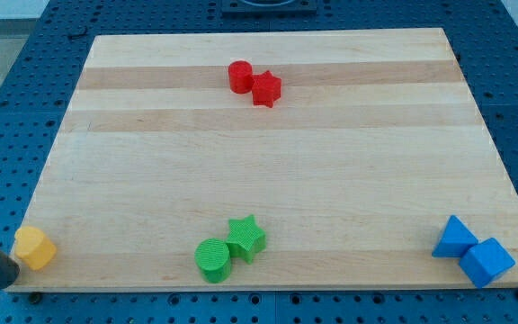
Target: Move your arm towards the top right
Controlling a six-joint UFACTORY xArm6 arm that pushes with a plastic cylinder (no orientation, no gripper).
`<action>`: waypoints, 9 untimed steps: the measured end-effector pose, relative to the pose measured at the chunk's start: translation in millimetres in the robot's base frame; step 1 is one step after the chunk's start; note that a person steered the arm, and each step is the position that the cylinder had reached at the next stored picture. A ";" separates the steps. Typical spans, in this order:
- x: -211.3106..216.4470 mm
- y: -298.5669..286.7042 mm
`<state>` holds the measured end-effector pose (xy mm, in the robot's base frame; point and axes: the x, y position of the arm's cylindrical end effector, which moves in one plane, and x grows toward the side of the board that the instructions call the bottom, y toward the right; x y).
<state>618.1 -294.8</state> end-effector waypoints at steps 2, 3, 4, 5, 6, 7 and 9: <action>0.2 39.7; 0.5 48.0; 0.4 59.9; 0.8 93.7; 0.2 123.5; -22.7 132.3; -90.6 156.1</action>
<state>527.4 -138.8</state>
